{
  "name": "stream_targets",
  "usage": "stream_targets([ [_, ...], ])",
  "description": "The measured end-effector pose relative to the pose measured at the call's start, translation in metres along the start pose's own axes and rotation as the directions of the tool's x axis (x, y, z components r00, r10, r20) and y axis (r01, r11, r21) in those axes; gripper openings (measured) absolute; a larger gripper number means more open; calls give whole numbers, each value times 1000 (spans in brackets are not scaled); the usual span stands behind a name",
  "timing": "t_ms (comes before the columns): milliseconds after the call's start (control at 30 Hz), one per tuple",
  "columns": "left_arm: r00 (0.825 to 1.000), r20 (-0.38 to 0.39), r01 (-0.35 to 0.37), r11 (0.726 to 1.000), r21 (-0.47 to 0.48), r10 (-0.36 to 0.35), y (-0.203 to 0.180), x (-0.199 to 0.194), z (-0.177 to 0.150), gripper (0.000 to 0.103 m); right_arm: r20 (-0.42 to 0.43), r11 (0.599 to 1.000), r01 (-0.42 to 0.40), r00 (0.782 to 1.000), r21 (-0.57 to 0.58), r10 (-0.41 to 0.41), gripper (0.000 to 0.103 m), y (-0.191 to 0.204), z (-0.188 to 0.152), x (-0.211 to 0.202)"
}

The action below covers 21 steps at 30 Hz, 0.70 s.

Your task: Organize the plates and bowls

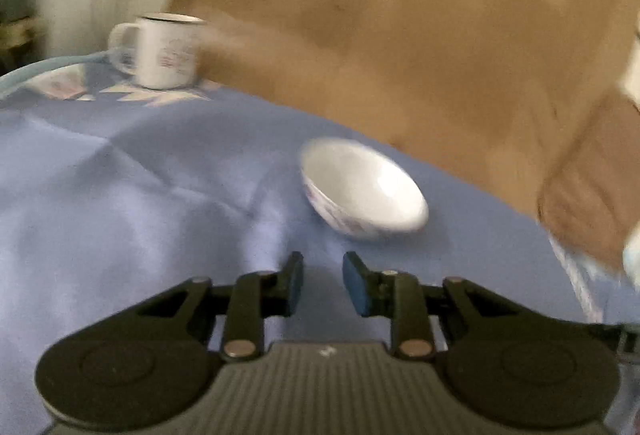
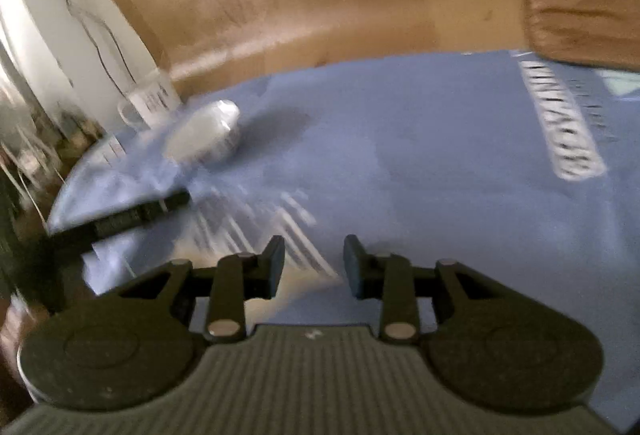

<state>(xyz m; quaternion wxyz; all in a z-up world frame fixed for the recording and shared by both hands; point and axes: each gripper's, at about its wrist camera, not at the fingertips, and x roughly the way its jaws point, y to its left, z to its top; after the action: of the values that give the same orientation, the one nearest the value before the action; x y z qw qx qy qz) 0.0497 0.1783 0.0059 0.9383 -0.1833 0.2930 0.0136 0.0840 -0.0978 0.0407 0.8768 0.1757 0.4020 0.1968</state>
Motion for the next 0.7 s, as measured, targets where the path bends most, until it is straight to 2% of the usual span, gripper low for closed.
stream_targets([
  [133,999,33,-7,997,-81,10,13,-5,1,29,3,997,-23,1000,69,23,36,16,24,34],
  [433,999,32,9,991,-137,-4,23,-2,5,29,-53,989,-28,998,145,36,36,42,58,96],
  [467,999,34,9,990,-141,-4,23,-3,5,29,-63,988,-26,997,150,36,31,43,59,100],
  [500,999,36,11,990,-143,-6,24,-3,5,29,-72,988,-20,997,153,31,19,43,59,101],
  [533,999,38,13,990,-144,-8,23,-4,5,29,-81,988,-11,996,154,24,13,44,59,104],
  [633,999,47,30,990,-137,-24,24,-4,5,29,-86,988,2,996,156,12,8,40,56,96],
  [700,997,60,63,992,-108,-57,19,-7,4,34,-78,988,7,997,155,5,7,37,52,82],
])
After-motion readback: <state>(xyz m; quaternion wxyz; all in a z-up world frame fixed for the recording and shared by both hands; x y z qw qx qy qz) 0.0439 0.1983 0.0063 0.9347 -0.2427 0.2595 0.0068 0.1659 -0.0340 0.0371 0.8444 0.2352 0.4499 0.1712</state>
